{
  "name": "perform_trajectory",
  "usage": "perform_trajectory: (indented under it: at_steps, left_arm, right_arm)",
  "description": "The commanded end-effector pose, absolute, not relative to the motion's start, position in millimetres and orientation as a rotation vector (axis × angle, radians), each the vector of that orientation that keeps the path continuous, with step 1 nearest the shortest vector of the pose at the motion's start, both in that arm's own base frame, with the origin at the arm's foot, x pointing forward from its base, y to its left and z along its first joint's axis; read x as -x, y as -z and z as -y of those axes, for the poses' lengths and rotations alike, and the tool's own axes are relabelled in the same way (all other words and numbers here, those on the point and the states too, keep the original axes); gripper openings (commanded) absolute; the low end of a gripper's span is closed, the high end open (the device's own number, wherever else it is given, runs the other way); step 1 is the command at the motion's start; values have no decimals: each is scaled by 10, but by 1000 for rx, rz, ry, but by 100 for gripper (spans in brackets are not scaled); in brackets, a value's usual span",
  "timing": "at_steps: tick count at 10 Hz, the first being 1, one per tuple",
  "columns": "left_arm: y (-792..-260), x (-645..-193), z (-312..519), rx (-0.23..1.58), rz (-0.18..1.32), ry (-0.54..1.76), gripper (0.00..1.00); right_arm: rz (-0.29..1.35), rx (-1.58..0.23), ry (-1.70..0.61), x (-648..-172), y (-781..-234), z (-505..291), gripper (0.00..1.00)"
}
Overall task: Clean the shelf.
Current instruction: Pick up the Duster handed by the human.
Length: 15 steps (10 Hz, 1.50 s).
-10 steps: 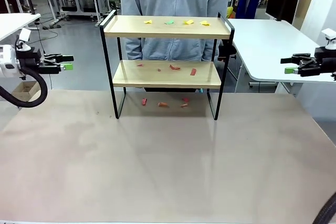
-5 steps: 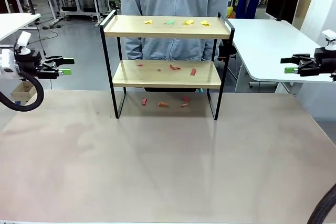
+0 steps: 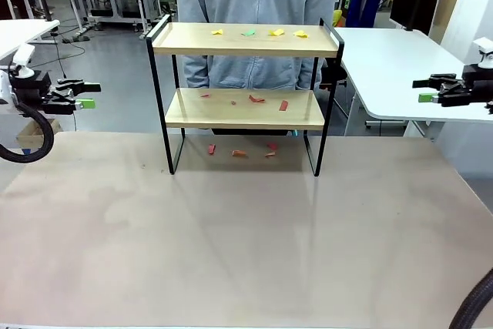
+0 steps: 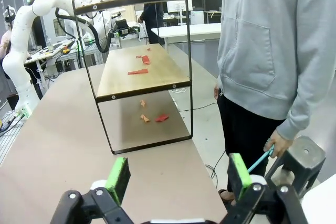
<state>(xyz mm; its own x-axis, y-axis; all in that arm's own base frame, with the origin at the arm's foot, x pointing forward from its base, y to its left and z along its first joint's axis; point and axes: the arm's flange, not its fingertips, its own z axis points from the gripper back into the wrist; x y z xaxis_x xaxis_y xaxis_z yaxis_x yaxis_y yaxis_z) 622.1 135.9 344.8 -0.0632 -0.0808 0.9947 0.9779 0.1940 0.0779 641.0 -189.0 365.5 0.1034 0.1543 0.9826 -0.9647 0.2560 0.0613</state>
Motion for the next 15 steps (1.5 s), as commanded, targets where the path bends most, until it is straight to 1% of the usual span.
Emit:
perform_trajectory:
  at_steps: [1, 5, 6, 7, 15]
  left_arm:
    - [-3583, -6134, -1393, 980, 1323, 1168, 100]
    - [-3615, -6118, -1477, 996, 1334, 1158, 100]
    - [-3632, -6137, -1485, 981, 1367, 1138, 100]
    - [-3607, -6161, -1455, 982, 1321, 1157, 100]
    - [-3607, -6161, -1455, 982, 1321, 1157, 100]
  right_arm:
    - [1163, -966, -1009, -6428, -3812, 1880, 100]
    - [1173, -953, -1001, -6436, -3855, 1891, 100]
    - [1148, -935, -1044, -6406, -3771, 1898, 100]
    - [1148, -935, -1044, -6406, -3771, 1898, 100]
    - [1148, -935, -1044, -6406, -3771, 1898, 100]
